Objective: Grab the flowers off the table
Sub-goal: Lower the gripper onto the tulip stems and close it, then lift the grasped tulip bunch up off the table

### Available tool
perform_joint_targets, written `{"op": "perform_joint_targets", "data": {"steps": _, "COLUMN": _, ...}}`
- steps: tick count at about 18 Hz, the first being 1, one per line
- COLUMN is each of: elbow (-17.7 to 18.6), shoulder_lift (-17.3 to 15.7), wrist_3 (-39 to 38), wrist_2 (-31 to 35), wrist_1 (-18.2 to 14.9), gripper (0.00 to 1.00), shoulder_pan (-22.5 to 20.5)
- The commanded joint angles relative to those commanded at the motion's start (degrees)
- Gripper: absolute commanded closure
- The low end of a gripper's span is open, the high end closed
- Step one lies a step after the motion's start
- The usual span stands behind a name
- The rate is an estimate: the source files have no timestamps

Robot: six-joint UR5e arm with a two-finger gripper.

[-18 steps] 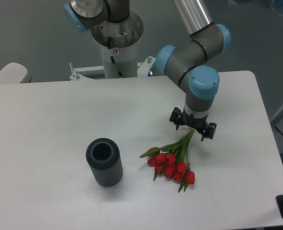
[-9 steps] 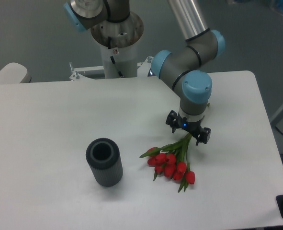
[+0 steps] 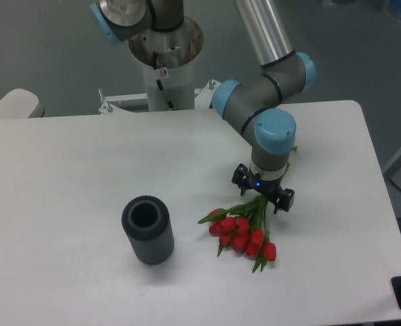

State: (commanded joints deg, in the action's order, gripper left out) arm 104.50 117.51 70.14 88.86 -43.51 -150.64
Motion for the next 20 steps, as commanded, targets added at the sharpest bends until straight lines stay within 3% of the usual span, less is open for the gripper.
{"op": "perform_joint_targets", "data": {"steps": 3, "elbow": -0.1, "shoulder_lift": 0.0, "wrist_3": 0.0, "wrist_2": 0.0, "wrist_1": 0.0, "gripper": 0.14, "shoulder_pan": 0.1}}
{"op": "perform_joint_targets", "data": {"steps": 7, "elbow": -0.6, "shoulder_lift": 0.2, "wrist_3": 0.0, "wrist_2": -0.1, "wrist_1": -0.1, "gripper": 0.53, "shoulder_pan": 0.4}}
{"op": "perform_joint_targets", "data": {"steps": 9, "elbow": -0.8, "shoulder_lift": 0.2, "wrist_3": 0.0, "wrist_2": -0.2, "wrist_1": -0.1, "gripper": 0.66, "shoulder_pan": 0.4}}
{"op": "perform_joint_targets", "data": {"steps": 12, "elbow": -1.0, "shoulder_lift": 0.3, "wrist_3": 0.0, "wrist_2": -0.3, "wrist_1": -0.1, "gripper": 0.73, "shoulder_pan": 0.4}}
{"op": "perform_joint_targets", "data": {"steps": 20, "elbow": -2.0, "shoulder_lift": 0.4, "wrist_3": 0.1, "wrist_2": -0.4, "wrist_1": -0.2, "gripper": 0.78, "shoulder_pan": 0.3}}
